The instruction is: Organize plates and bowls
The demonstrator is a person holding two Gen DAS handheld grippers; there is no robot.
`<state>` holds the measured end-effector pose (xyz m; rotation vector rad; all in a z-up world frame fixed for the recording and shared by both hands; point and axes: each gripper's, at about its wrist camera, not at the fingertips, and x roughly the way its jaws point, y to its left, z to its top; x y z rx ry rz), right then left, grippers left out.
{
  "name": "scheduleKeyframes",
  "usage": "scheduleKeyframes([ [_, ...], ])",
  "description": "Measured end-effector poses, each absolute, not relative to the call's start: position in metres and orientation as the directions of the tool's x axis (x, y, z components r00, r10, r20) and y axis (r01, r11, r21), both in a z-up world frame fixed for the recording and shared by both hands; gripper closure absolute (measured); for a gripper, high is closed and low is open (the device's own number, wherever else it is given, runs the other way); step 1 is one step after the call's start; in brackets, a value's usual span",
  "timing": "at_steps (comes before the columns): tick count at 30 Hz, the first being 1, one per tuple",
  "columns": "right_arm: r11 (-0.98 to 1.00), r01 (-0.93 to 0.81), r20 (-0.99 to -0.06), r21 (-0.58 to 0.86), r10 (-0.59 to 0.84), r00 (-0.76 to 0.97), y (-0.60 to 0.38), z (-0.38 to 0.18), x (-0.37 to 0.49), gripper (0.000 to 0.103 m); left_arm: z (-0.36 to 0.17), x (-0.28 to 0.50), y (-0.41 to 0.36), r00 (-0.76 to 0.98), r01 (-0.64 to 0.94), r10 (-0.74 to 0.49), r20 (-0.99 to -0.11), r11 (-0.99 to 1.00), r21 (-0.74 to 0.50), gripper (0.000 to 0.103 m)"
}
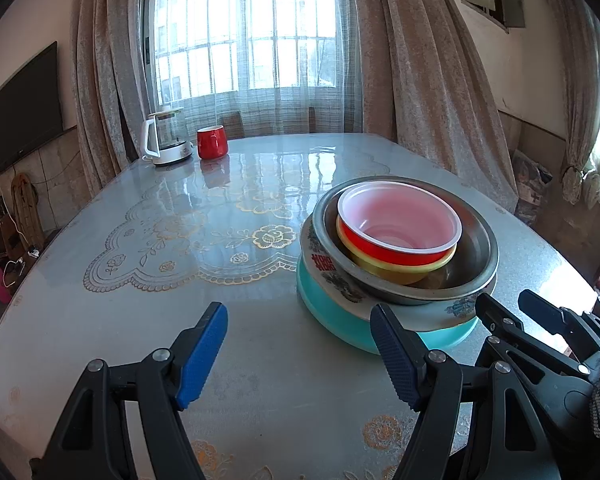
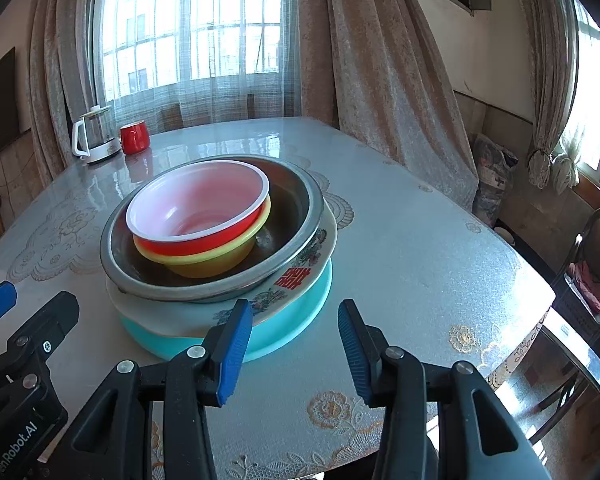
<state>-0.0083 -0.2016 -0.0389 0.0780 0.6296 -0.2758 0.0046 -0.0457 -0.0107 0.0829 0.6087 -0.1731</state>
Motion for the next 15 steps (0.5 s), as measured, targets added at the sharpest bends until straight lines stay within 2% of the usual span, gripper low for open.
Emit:
scheduleKeyframes([
  [15, 0.961, 0.278, -0.588, -0.004, -0.227, 0.776, -0.2037, -0.0389, -0.0072, 0.057, -0.0066, 0.0063, -0.0473, 0.816, 0.222, -0.183, -0.548, 0.975, 0.006, 0.029],
])
